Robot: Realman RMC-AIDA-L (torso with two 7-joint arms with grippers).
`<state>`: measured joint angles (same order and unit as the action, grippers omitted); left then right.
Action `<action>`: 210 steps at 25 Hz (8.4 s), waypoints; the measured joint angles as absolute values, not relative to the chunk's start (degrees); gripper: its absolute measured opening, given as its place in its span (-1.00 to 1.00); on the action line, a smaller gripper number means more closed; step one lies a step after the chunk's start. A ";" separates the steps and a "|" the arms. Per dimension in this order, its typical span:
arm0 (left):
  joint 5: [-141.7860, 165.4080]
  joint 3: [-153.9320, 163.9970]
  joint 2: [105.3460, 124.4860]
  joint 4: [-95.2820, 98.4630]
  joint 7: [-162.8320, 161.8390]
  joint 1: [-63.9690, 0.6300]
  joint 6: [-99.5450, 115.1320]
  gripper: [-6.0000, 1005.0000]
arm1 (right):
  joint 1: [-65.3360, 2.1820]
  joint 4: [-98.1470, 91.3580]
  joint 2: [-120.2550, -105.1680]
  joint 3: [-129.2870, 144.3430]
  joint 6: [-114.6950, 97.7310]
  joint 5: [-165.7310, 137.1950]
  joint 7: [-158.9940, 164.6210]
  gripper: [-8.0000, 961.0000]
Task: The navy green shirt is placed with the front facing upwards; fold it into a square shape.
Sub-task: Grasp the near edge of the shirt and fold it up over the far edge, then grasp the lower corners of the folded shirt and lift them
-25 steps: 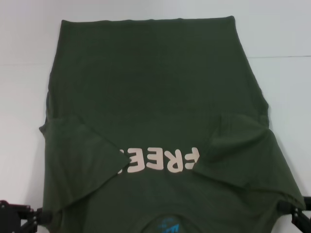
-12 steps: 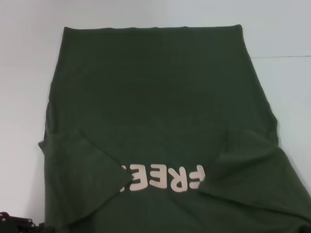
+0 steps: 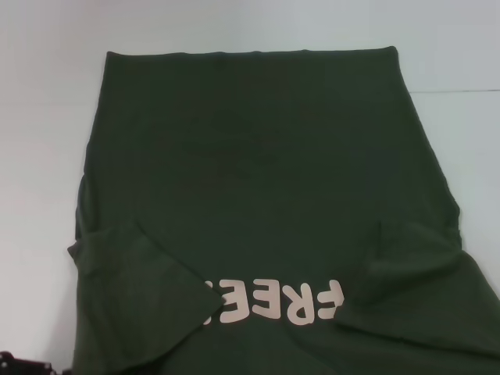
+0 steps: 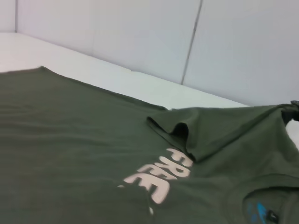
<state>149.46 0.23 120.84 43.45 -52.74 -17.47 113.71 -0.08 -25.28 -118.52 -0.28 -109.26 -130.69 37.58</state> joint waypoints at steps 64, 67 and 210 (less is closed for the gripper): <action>123.05 -4.99 120.22 20.85 -49.61 -40.74 54.97 -0.95 | -37.28 -18.81 -117.95 -13.62 -62.46 -126.78 54.81 -0.91; 121.55 -4.95 119.91 19.75 -48.87 -42.31 51.39 -0.95 | -38.81 -18.25 -117.95 -13.57 -59.38 -126.54 54.46 -0.91; 142.40 30.15 120.23 42.90 -102.16 -34.86 63.57 -0.21 | -21.80 -31.15 -119.69 10.45 -85.17 -114.71 68.56 0.45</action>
<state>142.40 30.15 120.23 42.90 -102.16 -34.86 63.57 -21.80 -31.15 -119.69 10.45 -85.17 -114.71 68.56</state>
